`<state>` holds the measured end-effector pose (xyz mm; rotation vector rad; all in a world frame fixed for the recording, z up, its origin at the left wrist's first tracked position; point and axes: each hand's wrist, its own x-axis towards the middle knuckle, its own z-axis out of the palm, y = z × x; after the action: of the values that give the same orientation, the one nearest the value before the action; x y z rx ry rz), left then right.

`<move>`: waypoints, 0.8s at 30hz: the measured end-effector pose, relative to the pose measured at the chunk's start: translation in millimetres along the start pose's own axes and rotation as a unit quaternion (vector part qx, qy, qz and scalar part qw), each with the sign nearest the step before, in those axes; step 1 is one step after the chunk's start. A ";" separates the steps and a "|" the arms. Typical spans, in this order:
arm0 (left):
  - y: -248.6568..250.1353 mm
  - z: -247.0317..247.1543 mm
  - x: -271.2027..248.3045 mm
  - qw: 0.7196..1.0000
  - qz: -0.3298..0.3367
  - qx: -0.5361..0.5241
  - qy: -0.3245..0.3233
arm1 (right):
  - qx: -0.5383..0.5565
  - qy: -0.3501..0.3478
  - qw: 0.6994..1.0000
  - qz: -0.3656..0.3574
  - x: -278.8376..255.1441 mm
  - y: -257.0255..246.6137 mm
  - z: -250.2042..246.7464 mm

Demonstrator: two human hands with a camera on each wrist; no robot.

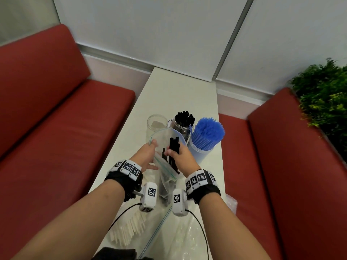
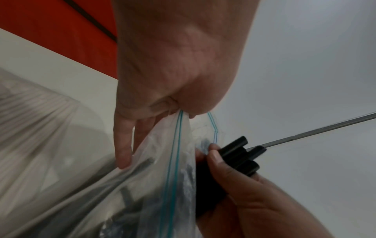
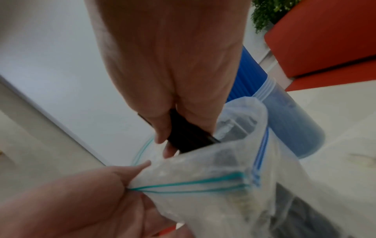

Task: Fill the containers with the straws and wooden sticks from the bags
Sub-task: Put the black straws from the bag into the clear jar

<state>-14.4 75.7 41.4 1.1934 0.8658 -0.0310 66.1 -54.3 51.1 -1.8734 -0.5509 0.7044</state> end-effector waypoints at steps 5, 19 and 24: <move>1.9 -1.9 4.5 1.000 -0.013 -0.021 -0.016 | 0.090 -0.004 0.995 -0.050 19.5 -45.0 -39.9; 4.0 -11.3 24.1 1.000 -0.017 0.001 -0.009 | 0.100 0.124 0.976 -0.146 120.9 -103.4 -89.3; 6.7 -13.8 30.0 1.000 -0.024 0.000 -0.002 | 0.120 0.134 0.972 -0.149 142.5 -112.2 -92.9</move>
<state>1.4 102.1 27.4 1.1722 0.8913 -0.0719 226.6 20.3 152.1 -1.5831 -0.5298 0.2980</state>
